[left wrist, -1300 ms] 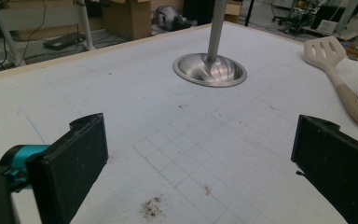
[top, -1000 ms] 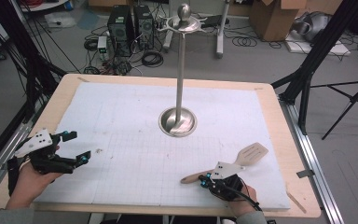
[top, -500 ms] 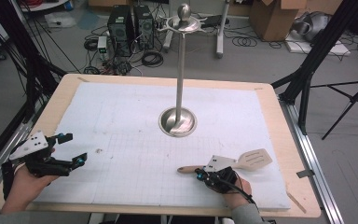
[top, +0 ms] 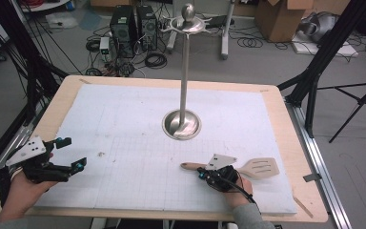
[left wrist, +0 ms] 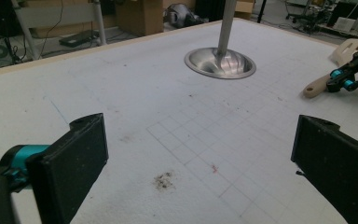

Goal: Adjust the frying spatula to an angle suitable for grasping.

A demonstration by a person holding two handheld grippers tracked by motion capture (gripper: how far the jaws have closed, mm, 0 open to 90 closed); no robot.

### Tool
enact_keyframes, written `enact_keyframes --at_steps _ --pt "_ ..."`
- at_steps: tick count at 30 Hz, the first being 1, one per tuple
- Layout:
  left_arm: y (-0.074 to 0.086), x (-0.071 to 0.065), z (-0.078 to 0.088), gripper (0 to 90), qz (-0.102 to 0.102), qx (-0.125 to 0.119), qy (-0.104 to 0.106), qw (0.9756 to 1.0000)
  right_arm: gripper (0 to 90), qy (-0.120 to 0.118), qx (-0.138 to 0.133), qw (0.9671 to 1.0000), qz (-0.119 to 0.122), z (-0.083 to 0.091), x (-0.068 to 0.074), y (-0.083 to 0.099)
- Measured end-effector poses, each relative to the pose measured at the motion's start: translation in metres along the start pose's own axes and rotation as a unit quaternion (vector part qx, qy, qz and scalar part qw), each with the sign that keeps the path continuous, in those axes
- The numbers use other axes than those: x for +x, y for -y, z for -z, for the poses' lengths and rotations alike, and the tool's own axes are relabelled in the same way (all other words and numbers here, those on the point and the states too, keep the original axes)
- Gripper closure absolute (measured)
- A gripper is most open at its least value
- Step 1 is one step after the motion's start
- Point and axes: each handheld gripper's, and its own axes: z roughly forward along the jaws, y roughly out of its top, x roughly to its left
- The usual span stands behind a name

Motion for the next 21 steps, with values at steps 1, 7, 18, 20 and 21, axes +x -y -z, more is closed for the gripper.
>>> enact_keyframes --at_steps 1,7,18,20,21 --pt "0.0 0.0 0.0 4.1 0.0 0.0 -0.001 1.0 90.0 0.001 0.0 1.0 -0.004 -0.001 -0.001 -0.001" --pt "0.001 0.0 0.001 4.1 0.0 -0.001 -0.001 1.0 90.0 0.008 -0.001 0.9998 -0.018 -0.006 -0.005 -0.004" --pt "0.002 0.0 0.003 4.1 0.001 0.001 -0.003 1.0 90.0 0.021 0.0 0.9994 -0.026 -0.012 -0.008 -0.008" --pt "0.002 0.0 0.004 4.1 0.002 0.001 -0.004 1.0 90.0 0.022 0.0 0.9994 -0.028 -0.014 -0.009 -0.009" --pt "0.002 0.0 0.004 4.1 0.003 0.001 -0.005 1.0 90.0 0.023 0.0 0.9994 -0.027 -0.014 -0.01 -0.01"
